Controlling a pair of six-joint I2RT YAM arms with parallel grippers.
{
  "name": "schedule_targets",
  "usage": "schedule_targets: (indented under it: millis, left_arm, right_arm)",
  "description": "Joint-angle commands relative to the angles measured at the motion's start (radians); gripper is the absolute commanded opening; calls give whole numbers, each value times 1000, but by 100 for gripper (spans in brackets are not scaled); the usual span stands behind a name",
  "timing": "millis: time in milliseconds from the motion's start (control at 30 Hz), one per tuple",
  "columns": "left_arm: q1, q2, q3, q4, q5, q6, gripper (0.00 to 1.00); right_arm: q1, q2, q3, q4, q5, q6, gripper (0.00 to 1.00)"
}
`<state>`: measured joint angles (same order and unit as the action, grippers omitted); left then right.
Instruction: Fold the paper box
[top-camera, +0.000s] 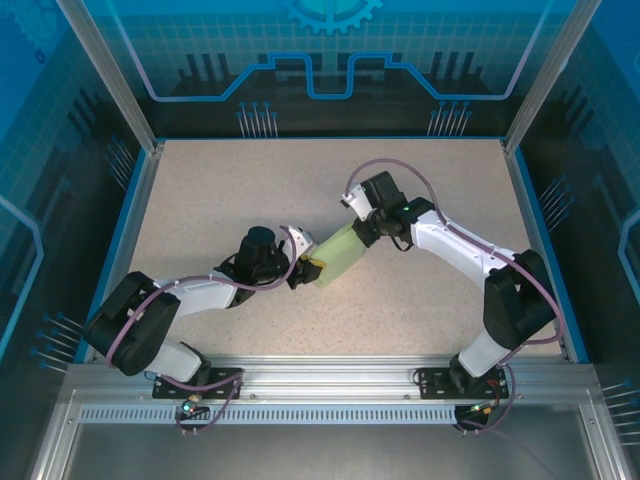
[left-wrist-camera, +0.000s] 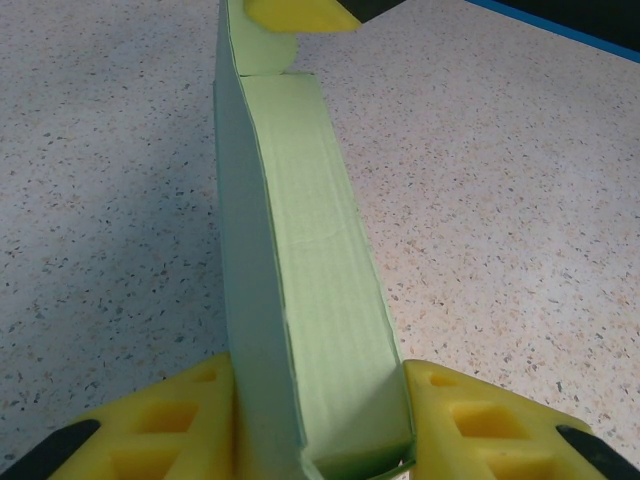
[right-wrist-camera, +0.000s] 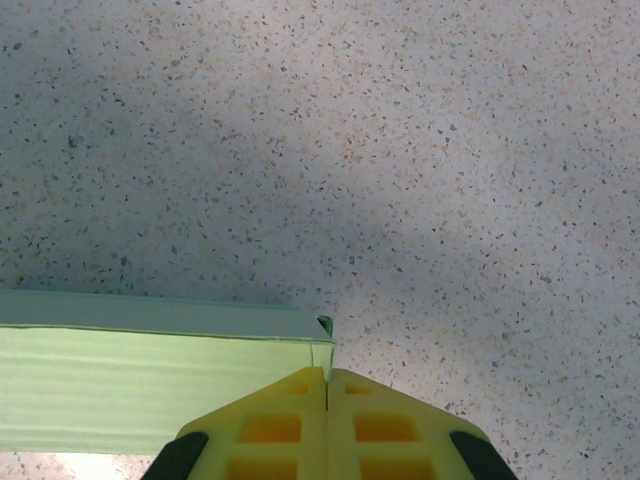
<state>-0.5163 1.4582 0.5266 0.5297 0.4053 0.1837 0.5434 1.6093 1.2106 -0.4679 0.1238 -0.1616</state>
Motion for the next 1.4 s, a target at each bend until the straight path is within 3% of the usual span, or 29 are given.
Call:
schedule_targets:
  millis: [0, 300, 633, 967, 1067, 1200, 1367]
  left_arm:
    - [3, 19, 21, 19, -20, 7, 29]
    - [3, 32, 31, 17, -41, 15, 32]
    - [3, 75, 62, 42, -58, 19, 44]
    - [2, 13, 29, 85, -89, -23, 73]
    - [2, -41, 2, 75, -115, -61, 76]
    - [2, -147, -12, -26, -190, -157, 78]
    - [-24, -281, 47, -346, -345, -263, 75]
  right_arm:
    - [9, -9, -36, -34, -5, -13, 2]
    - [12, -63, -123, 29, 19, 66, 1]
    - [64, -109, -177, 75, 128, 239, 0]
    - [122, -107, -172, 52, 255, 363, 0]
    - [148, -111, -171, 52, 298, 383, 0]
    - [166, -106, -163, 49, 310, 400, 0]
    - [176, -97, -159, 49, 319, 413, 0]
